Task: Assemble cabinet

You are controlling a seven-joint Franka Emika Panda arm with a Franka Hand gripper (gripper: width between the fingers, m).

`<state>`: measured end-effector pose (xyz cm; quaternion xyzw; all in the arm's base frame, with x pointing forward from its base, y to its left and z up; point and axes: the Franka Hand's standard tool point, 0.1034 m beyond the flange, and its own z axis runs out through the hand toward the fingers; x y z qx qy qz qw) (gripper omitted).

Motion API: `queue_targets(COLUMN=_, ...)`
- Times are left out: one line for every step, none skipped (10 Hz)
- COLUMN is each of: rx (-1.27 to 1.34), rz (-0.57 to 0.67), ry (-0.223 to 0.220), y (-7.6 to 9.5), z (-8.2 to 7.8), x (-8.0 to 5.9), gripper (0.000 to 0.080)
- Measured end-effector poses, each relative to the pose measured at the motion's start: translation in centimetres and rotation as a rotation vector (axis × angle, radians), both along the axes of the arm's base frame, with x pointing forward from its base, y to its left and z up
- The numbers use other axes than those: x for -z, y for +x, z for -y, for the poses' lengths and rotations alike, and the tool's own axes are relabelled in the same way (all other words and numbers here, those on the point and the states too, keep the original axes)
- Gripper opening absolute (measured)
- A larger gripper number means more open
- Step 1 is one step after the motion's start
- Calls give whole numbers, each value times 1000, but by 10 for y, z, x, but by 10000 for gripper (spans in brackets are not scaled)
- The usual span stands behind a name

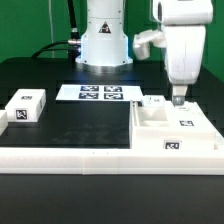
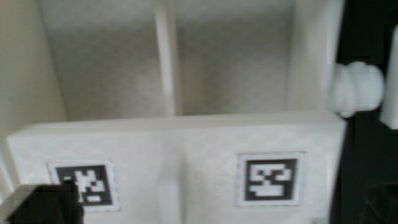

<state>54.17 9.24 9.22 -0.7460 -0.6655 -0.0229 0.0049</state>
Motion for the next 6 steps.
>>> queue_targets(rx=-2, rz=-3, ry=-4, y=-6, z=1, x=-2, gripper=797)
queue_targets(rx=-1, rz=-5, ry=-3, y=-6, z=1, x=0, gripper=797)
queue_targets(rx=-1, rz=-6, ry=-3, y=-6, z=1, x=1, gripper=797)
queue_targets(rx=-1, rz=-7, ry=-3, y=-6, z=1, x=1, gripper=797)
queue_targets(rx=-1, rz=-7, ry=-3, y=-7, z=1, x=1, gripper=797)
queue_targets(rx=0, rz=-7, ry=-3, y=-7, z=1, x=1, gripper=797)
